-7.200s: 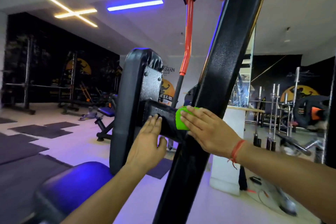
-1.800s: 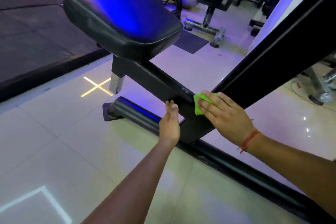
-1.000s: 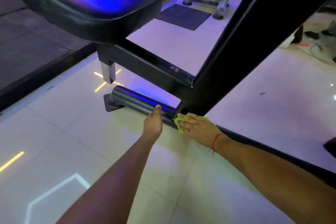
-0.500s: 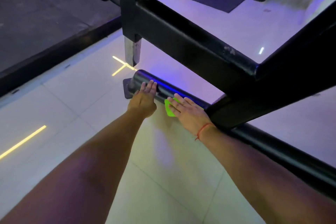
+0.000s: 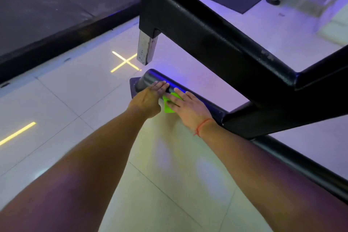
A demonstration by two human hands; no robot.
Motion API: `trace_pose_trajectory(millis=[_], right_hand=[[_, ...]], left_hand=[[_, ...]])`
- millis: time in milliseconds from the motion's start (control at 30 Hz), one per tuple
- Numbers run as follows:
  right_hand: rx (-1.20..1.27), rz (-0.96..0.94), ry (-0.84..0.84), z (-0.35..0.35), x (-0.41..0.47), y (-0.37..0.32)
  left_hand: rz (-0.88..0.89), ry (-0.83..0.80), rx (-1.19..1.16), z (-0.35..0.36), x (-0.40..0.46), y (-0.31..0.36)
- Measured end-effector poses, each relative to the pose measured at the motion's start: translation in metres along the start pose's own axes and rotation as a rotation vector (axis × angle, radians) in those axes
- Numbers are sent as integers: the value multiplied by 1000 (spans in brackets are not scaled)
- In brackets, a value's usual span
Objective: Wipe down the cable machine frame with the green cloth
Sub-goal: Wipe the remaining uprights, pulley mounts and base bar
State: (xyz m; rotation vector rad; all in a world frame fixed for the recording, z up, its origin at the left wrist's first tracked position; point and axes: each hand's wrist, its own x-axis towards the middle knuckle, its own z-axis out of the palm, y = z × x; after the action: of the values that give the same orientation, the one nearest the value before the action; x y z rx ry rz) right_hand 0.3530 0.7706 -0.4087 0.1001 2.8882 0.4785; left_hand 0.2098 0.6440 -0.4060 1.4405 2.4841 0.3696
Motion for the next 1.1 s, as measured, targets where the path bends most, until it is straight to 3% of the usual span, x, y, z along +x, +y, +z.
trace_pose_trajectory(millis=[167, 267, 400, 533, 633, 767, 900, 933, 1033, 1100], right_hand=[[-200, -46, -30, 46, -93, 19], [-253, -77, -18, 41, -77, 10], [-185, -5, 3, 42, -73, 0], [-110, 82, 77, 80, -188, 24], [44, 292, 144, 107, -272, 38], [391, 768, 293, 115, -267, 13], [329, 570, 190, 112, -280, 22], [347, 597, 172, 114, -294, 33], [566, 1101, 272, 114, -325, 43], [601, 1259, 317, 109, -309, 37]], left_hand=[[-81, -140, -46, -3, 2, 6], [-180, -184, -76, 4, -1, 28], [-244, -169, -78, 19, -10, 55], [-214, -205, -81, 44, -23, 87], [-192, -327, -133, 63, -38, 127], [-145, -437, -203, 71, -57, 191], [-107, -469, -207, 75, -67, 244], [-103, -479, -209, 76, -69, 253], [-119, -491, -222, 77, -75, 269], [-115, -457, -198, 80, -80, 272]])
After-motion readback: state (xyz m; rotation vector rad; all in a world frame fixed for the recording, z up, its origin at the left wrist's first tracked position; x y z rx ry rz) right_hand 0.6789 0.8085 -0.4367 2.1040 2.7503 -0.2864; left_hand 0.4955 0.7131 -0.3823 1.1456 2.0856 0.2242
